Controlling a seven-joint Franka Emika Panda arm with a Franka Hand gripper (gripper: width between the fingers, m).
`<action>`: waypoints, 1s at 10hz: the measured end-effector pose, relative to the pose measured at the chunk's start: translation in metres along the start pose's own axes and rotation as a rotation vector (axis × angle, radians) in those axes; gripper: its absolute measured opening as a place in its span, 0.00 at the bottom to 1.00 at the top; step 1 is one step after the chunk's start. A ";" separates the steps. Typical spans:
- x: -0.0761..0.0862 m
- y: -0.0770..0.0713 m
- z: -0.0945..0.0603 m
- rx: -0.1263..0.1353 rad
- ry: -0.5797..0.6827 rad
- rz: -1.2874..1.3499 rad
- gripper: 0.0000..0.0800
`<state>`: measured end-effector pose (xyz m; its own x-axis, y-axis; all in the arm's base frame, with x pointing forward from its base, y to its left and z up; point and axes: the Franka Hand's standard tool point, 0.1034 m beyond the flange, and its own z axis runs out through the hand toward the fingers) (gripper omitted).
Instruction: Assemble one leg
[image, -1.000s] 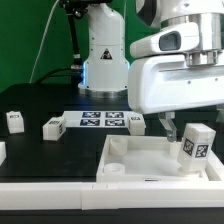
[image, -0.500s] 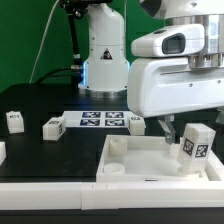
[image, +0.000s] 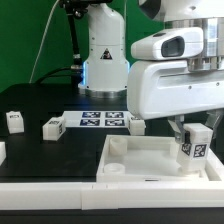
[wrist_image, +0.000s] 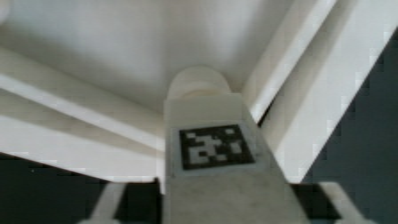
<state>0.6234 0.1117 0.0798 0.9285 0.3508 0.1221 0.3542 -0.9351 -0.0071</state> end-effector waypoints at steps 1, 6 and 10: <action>0.000 0.000 0.000 0.002 0.000 0.024 0.36; 0.000 0.000 0.001 0.040 0.025 0.453 0.36; 0.001 -0.001 0.002 0.084 0.060 0.944 0.36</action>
Offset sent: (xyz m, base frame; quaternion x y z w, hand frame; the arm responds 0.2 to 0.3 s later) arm 0.0000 0.0000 0.0000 0.0000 0.0000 0.1790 0.9838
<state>0.6241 0.1130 0.0784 0.8287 -0.5540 0.0801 -0.5312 -0.8234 -0.1997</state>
